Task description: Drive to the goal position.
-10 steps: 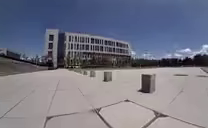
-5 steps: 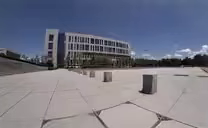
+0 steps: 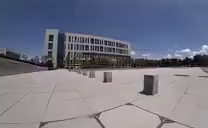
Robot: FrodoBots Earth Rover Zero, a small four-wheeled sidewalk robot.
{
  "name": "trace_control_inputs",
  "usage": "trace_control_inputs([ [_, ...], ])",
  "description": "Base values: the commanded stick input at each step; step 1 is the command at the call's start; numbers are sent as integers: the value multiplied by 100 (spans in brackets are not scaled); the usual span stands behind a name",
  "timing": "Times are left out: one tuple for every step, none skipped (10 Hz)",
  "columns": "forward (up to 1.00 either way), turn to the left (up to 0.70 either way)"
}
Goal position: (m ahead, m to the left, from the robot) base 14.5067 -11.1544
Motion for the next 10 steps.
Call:
trace_control_inputs([
  [0, 0],
  [0, 0],
  [0, 0],
  [0, 0],
  [0, 0],
  [0, 0],
  [0, 0],
  [5, 0],
  [5, 0],
  [5, 0],
])
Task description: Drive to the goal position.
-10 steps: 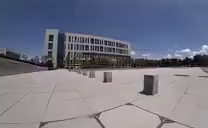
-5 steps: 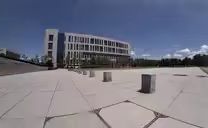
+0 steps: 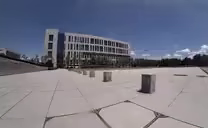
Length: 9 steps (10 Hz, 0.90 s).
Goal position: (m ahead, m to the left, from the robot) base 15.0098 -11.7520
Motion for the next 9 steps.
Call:
trace_control_inputs([
  [5, 0],
  [5, 0],
  [6, 0],
  [5, 0],
  [5, 0],
  [5, 0],
  [5, 0],
  [5, 0],
  [5, 0],
])
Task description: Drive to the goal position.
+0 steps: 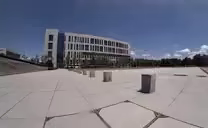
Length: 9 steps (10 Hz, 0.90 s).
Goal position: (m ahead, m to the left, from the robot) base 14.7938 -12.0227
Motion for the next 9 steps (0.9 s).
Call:
trace_control_inputs([
  [5, 0],
  [5, 0],
  [5, 0],
  [5, 0],
  [5, 0],
  [5, 0],
  [5, 0],
  [5, 0],
  [5, 0],
])
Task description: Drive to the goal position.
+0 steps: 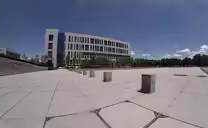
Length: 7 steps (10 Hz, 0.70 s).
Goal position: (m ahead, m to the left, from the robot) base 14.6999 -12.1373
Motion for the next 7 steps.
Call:
trace_control_inputs([
  [5, 0],
  [5, 0],
  [5, 0],
  [5, 0],
  [5, 0],
  [5, 0],
  [5, 0],
])
